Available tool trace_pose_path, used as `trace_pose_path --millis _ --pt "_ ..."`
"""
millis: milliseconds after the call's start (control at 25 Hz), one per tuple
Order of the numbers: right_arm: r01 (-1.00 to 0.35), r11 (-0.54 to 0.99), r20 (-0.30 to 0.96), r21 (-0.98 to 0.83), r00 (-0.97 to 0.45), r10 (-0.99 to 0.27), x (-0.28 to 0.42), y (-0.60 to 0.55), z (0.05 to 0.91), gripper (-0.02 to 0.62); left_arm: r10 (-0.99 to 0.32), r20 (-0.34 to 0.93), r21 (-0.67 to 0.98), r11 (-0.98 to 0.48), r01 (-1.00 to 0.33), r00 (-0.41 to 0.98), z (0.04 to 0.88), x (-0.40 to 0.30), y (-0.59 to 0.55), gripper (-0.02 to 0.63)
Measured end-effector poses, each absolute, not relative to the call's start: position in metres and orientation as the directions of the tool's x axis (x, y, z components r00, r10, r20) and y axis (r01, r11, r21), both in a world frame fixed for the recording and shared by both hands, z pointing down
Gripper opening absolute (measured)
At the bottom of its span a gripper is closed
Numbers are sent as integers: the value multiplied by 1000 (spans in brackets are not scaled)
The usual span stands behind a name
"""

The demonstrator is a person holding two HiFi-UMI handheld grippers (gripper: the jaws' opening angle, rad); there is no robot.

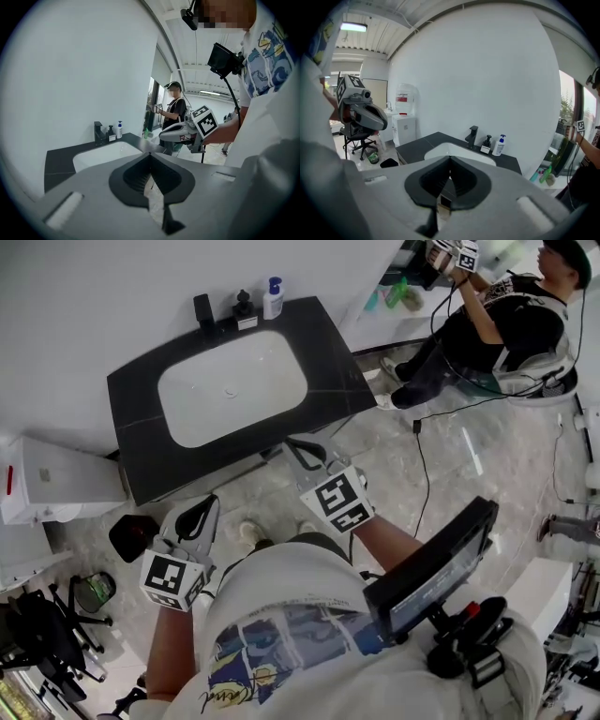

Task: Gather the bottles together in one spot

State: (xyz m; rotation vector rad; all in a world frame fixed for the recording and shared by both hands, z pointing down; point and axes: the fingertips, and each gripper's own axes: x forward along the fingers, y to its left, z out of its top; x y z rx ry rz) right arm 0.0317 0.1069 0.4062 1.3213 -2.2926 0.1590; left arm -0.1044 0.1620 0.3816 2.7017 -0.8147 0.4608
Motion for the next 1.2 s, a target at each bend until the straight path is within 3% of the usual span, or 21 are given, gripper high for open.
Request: trace_pose_path --millis 600,1200 --pt "-784 612 407 102 -528 -745 84 155 387 0 -511 408 137 -785 -604 756 379 -23 211 2" --pt "-746 656 387 115 -574 -721 112 193 379 0 -549 412 122 -758 -641 727 380 10 248 3"
